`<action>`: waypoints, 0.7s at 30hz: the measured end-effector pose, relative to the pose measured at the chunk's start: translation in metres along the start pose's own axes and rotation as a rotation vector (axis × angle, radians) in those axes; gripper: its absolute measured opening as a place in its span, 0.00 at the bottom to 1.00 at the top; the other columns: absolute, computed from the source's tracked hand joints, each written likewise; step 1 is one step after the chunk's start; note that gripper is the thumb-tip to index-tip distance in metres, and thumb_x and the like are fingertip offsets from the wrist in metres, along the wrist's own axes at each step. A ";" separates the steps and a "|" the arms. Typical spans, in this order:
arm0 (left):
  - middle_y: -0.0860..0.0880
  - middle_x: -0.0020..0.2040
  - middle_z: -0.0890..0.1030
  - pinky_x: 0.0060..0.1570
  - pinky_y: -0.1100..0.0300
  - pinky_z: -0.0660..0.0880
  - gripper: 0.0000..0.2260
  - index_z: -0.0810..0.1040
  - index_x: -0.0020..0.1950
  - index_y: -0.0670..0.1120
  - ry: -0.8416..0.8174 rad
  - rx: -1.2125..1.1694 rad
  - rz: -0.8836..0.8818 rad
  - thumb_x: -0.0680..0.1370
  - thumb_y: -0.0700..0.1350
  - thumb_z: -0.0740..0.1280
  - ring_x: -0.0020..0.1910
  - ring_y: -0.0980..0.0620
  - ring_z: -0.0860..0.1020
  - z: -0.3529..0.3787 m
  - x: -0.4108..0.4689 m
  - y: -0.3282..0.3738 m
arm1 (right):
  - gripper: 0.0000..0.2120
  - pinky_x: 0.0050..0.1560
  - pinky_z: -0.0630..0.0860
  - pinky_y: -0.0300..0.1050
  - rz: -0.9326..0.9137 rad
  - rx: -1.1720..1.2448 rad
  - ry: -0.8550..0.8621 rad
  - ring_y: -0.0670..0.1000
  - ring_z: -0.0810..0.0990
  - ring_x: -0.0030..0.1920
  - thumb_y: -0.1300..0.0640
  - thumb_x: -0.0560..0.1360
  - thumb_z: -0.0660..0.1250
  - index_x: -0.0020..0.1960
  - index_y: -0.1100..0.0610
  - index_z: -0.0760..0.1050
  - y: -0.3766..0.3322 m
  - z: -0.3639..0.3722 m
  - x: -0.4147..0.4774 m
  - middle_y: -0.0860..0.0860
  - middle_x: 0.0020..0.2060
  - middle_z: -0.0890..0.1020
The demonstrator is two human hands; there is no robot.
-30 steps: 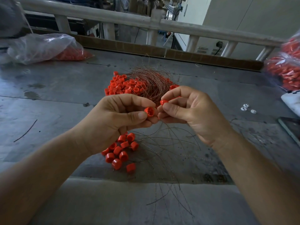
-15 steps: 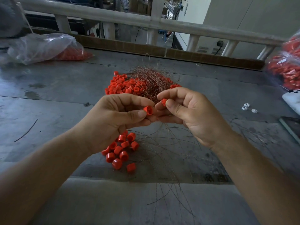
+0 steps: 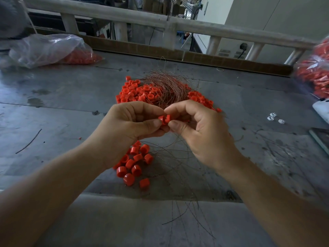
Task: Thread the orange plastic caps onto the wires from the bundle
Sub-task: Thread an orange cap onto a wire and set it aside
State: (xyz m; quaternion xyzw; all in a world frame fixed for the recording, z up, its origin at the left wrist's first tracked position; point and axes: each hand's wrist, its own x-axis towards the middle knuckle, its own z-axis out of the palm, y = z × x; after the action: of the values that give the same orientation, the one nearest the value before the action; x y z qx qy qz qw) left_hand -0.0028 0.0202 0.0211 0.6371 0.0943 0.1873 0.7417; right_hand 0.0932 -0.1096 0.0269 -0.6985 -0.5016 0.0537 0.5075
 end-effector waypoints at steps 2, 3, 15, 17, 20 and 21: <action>0.44 0.37 0.84 0.36 0.66 0.78 0.09 0.81 0.39 0.44 0.010 0.007 0.001 0.62 0.37 0.67 0.37 0.50 0.83 0.001 0.000 0.000 | 0.12 0.47 0.76 0.34 -0.005 -0.009 0.010 0.41 0.79 0.43 0.67 0.71 0.68 0.48 0.52 0.75 0.001 0.001 0.000 0.44 0.41 0.79; 0.44 0.37 0.84 0.36 0.66 0.78 0.09 0.81 0.40 0.44 0.013 0.011 0.000 0.62 0.37 0.67 0.37 0.50 0.83 0.001 0.000 0.000 | 0.10 0.47 0.76 0.33 -0.012 -0.024 0.013 0.41 0.79 0.43 0.67 0.71 0.68 0.49 0.55 0.77 0.001 0.001 0.000 0.43 0.41 0.79; 0.46 0.36 0.84 0.35 0.68 0.77 0.09 0.82 0.38 0.46 0.041 0.077 0.048 0.61 0.37 0.68 0.36 0.52 0.83 0.002 -0.001 0.000 | 0.10 0.49 0.75 0.31 -0.070 -0.147 0.074 0.42 0.79 0.47 0.65 0.69 0.71 0.51 0.60 0.80 0.003 0.001 -0.001 0.46 0.42 0.80; 0.47 0.36 0.84 0.36 0.68 0.77 0.09 0.81 0.40 0.46 0.042 0.105 0.060 0.62 0.37 0.68 0.36 0.52 0.83 0.001 -0.001 -0.001 | 0.10 0.48 0.76 0.33 -0.075 -0.161 0.087 0.43 0.79 0.46 0.64 0.69 0.71 0.51 0.60 0.80 0.003 0.001 -0.002 0.46 0.42 0.80; 0.46 0.37 0.84 0.36 0.68 0.77 0.10 0.80 0.41 0.45 0.038 0.152 0.066 0.62 0.38 0.68 0.36 0.52 0.83 0.003 -0.001 -0.002 | 0.10 0.47 0.76 0.33 -0.102 -0.181 0.109 0.43 0.79 0.46 0.64 0.68 0.72 0.50 0.61 0.81 0.002 0.000 -0.003 0.49 0.42 0.82; 0.46 0.37 0.84 0.36 0.68 0.77 0.10 0.80 0.41 0.45 0.041 0.154 0.065 0.62 0.39 0.68 0.36 0.51 0.83 0.004 -0.001 -0.003 | 0.10 0.47 0.76 0.33 -0.107 -0.180 0.113 0.43 0.79 0.47 0.64 0.68 0.72 0.50 0.61 0.81 0.003 0.001 -0.002 0.49 0.42 0.82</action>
State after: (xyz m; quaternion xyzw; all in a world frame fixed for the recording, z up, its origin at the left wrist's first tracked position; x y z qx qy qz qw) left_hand -0.0022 0.0161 0.0191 0.6911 0.1029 0.2167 0.6818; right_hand 0.0935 -0.1110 0.0235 -0.7154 -0.5115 -0.0579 0.4724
